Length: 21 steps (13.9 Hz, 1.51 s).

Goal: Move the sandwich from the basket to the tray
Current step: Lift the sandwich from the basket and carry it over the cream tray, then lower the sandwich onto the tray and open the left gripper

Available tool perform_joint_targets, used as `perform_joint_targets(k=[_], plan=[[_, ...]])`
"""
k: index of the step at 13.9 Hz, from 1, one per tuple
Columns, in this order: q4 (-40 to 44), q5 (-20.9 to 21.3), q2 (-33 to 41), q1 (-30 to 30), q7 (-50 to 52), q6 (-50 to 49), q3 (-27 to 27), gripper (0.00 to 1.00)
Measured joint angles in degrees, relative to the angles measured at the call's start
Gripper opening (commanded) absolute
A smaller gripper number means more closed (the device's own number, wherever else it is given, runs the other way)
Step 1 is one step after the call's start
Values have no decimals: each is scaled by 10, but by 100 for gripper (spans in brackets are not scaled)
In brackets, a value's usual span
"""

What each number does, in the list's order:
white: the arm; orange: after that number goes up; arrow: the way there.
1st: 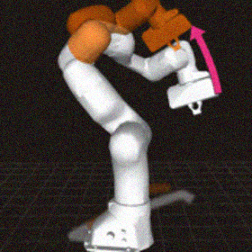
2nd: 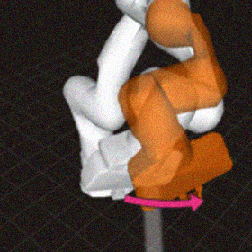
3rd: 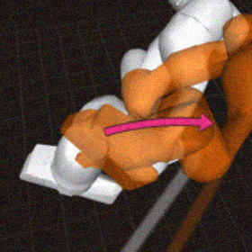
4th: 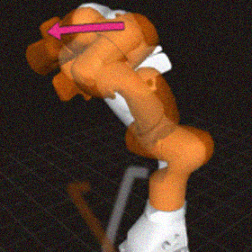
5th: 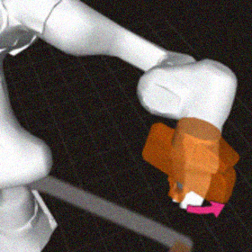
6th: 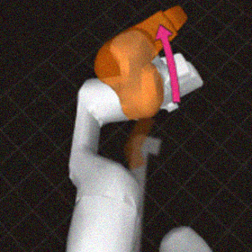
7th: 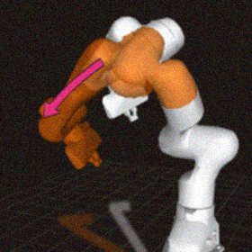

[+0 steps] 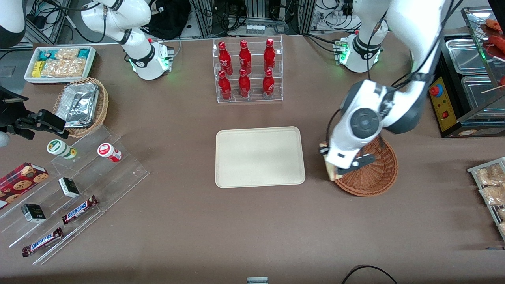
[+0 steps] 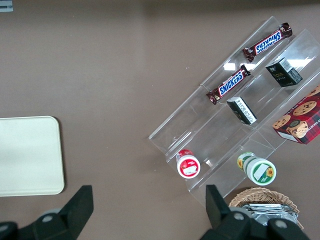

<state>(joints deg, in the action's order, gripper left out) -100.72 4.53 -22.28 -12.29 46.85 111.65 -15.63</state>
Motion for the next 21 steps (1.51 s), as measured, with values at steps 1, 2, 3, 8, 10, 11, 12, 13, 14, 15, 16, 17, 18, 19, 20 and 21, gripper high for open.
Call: perform_joint_targets(k=[1,2,3,8,10,11,12,13,14,15,16,17,18,19,20,21], plan=[[23,0,-25,-20,0,2,0,4],[49,0,-52,-40,1,3,0,4],[76,0,-79,-59,8,4,-1,4],[186,2,-169,-139,81,6,0,4],[213,4,-191,-166,113,6,0,4],[222,7,-199,-177,123,6,1,4],[229,14,-205,-187,135,6,1,4],[232,23,-209,-196,149,6,1,4],[233,33,-211,-204,162,6,1,4],[233,42,-213,-212,174,5,1,5],[233,50,-215,-218,184,5,1,5],[233,53,-217,-223,189,5,1,5],[233,54,-218,-225,191,5,1,6],[233,54,-219,-226,191,5,1,7],[232,54,-219,-227,192,5,1,8],[232,55,-221,-228,192,5,1,12]])
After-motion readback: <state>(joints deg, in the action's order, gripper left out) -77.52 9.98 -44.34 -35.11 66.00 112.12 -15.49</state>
